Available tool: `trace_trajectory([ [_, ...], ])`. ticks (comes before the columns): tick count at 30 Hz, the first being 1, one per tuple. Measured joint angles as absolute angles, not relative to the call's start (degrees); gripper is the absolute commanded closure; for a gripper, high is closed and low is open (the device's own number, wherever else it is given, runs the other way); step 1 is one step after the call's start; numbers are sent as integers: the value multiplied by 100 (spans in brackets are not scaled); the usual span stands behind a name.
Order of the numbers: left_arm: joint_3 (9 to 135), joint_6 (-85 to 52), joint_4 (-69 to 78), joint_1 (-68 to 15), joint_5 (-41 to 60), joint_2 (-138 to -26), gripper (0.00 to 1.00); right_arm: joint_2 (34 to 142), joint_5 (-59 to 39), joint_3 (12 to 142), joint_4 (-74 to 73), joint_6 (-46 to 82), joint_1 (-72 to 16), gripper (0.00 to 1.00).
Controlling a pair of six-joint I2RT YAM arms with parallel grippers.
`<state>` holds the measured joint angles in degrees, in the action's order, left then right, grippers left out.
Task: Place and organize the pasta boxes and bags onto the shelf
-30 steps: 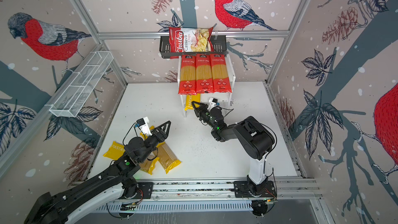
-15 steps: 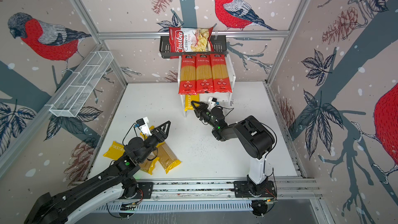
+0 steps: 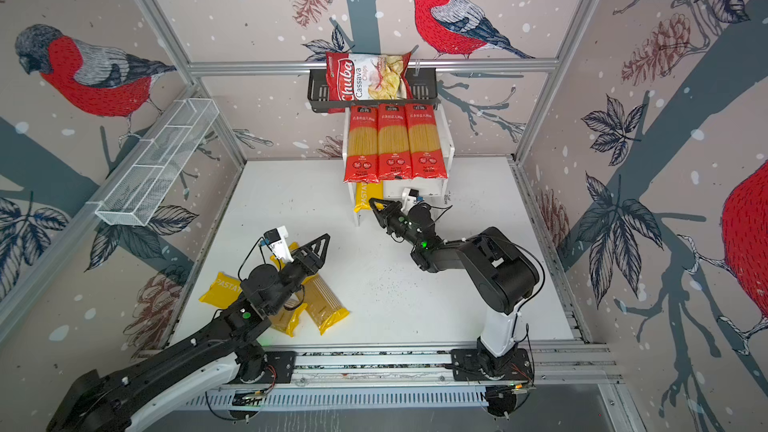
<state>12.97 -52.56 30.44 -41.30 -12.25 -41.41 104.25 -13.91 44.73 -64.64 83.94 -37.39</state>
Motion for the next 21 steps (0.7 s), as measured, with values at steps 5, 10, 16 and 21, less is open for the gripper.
trace_trajectory([
  [5,1297,-5253,2998,-4130,-1227,-4091,38,10567,-1466,4670,-6410,8394,-3671,89],
  [10,1295,-5253,2961,-4130,-1238,-4091,38,10575,-1503,4615,-6495,8412,-3638,89],
  [16,1295,-5253,2961,-4130,-1243,-4176,38,10547,-1520,4525,-6591,8434,-3636,78],
  [21,1295,-5242,2941,-4130,-1251,-4104,38,10471,-1544,4456,-6539,8429,-3618,59],
])
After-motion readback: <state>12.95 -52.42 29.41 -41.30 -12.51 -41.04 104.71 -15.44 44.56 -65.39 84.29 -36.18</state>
